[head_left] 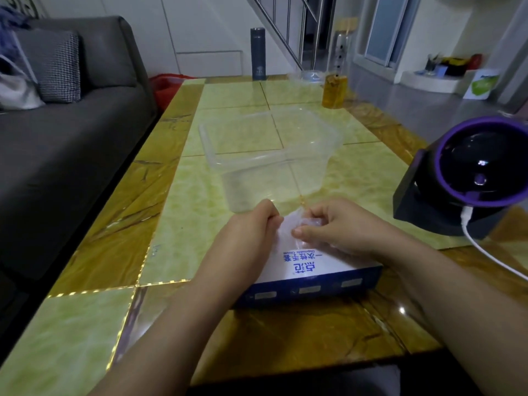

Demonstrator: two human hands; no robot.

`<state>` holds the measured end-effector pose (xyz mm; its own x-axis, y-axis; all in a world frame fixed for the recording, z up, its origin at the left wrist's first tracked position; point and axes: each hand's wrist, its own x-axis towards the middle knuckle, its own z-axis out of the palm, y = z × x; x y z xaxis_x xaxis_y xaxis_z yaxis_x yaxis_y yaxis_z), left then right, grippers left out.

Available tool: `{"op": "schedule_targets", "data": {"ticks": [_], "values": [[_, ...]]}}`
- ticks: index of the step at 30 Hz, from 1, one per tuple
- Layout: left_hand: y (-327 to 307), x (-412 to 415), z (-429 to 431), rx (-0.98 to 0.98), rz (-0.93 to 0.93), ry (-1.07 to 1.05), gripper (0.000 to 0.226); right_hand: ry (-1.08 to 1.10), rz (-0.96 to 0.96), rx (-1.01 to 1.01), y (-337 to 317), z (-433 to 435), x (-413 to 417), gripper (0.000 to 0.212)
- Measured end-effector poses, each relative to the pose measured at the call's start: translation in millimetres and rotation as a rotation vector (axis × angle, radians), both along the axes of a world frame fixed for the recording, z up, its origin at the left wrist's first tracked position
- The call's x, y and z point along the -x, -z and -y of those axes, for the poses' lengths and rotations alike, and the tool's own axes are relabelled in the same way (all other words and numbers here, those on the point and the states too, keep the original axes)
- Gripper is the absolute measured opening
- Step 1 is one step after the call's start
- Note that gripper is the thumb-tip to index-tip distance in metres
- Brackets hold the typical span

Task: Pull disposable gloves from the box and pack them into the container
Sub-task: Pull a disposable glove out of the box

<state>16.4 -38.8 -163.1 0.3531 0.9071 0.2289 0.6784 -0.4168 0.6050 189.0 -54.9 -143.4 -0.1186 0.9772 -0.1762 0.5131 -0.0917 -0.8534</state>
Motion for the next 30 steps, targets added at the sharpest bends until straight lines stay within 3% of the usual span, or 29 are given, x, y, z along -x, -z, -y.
{"op": "schedule_targets", "data": {"ticks": [3,7,11,13,16,19,26,30], "values": [[2,0,2,0.011,0.094,-0.021,0.019,0.029,-0.219,0.04,-1,-1,-3,0.016],[13,4,9,-0.002,0.138,-0.001,0.023,0.076,-0.311,0.04,5,0,-6,0.001],[16,7,13,0.005,0.219,0.024,0.023,0.229,-0.518,-0.018,7,-4,-7,0.024],[15,7,14,0.043,0.281,0.021,0.023,0.173,-0.419,-0.164,5,-2,-8,0.033],[14,7,15,0.126,0.326,0.034,0.021,-0.066,-0.062,-0.235,2,7,-2,0.036],[12,6,18,0.17,0.314,0.085,0.022,-0.166,0.29,-0.283,15,7,2,0.04],[12,8,20,0.192,0.226,0.088,0.016,-0.081,0.425,-0.461,22,1,6,0.021],[15,14,18,0.017,-0.11,0.057,0.063,-0.051,0.405,-0.589,23,2,2,0.026]]}}
